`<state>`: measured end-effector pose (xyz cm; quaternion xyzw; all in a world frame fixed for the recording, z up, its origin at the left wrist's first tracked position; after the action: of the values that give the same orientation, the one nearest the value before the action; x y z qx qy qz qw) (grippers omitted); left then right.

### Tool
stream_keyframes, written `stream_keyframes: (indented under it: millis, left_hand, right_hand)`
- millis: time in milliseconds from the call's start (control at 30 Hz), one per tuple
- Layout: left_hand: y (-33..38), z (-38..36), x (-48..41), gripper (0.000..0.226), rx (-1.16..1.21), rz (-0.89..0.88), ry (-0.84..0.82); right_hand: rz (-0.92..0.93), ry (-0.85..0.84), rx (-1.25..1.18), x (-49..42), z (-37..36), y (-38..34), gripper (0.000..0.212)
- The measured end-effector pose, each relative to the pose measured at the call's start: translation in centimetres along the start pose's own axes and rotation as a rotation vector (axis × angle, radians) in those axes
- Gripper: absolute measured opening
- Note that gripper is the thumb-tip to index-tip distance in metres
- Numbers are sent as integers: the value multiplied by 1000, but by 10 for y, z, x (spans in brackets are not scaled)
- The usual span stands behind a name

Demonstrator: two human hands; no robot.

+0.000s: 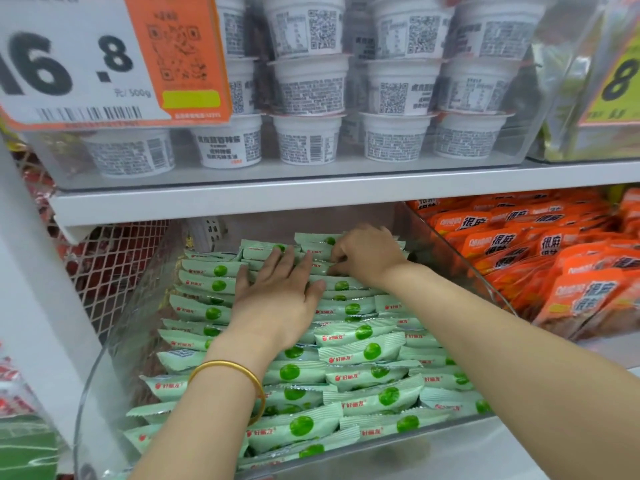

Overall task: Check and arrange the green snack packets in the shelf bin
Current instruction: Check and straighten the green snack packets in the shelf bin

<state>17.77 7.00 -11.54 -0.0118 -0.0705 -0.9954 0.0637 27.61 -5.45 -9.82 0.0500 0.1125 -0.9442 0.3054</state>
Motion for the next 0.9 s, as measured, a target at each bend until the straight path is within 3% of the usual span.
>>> stream_keyframes:
  millis: [67,133,300,400,534,634,800,900]
  left_hand:
    - [-1,0,0,54,3,-1,-1]
    - [-1,0,0,53,6,0,4]
    - [0,0,2,54,12,-3,-1]
    - [0,0,1,54,19,1,1]
    - [0,1,2,54,33,-12,2]
    - [-1,4,3,54,95,-14,54]
    - [-2,20,20,56,313,18,367]
    - [8,31,43,63,408,-83,385]
  right_hand:
    - [-71,56,-263,0,5,5,14]
    - [-143,215,-445,1,9,9,11]
    - [-192,121,-140,-9,-1,5,23]
    - [-165,150,-2,-14,-6,0,17]
    - [-161,349,-131,-8,4,-4,14]
    - [-131,397,-205,6,17,-8,19]
    - [131,795,-197,60,30,-16,9]
    - [220,825,-323,91,38,-19,9]
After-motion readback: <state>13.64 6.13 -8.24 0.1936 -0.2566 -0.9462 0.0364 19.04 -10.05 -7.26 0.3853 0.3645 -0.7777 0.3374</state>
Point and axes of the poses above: each hand's wrist, its own x-axis away from the middle knuckle, its own z-axis out of the back of the hand, y = z × x, the point moved 1 cm from there along -x, towards the middle knuckle, and after that the axes turned 4 degrees about -x, right-handed, at the moved point
